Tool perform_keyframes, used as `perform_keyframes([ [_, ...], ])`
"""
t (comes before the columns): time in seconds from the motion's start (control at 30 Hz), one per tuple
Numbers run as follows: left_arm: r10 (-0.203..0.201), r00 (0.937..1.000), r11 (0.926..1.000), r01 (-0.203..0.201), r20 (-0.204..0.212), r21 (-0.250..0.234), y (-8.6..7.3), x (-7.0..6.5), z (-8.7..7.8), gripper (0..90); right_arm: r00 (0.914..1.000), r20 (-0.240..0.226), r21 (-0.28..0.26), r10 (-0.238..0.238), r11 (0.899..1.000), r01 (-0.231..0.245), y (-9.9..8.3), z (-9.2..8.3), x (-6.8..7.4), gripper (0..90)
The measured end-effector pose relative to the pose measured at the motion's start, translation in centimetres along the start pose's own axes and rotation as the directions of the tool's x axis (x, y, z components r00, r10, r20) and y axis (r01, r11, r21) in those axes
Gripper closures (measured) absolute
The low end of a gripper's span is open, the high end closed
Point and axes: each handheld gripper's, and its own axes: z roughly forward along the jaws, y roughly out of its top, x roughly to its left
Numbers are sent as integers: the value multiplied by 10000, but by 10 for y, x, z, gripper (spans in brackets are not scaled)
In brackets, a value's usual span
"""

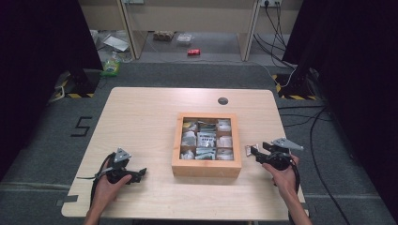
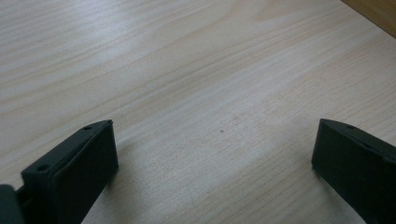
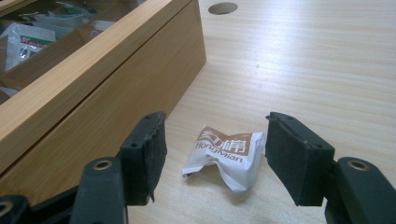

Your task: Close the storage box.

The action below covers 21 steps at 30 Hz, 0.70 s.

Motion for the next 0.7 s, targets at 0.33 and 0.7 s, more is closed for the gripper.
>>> perform_keyframes([
  [0.33,-5,10000,10000,5,1,0,0,0,0,0,9994,298,-8,184,9998,-184,4,4,-4,379],
  [0.7,-5,10000,10000,5,2,1,0,0,0,0,9958,720,189,562,9982,-577,0,0,-20,366],
])
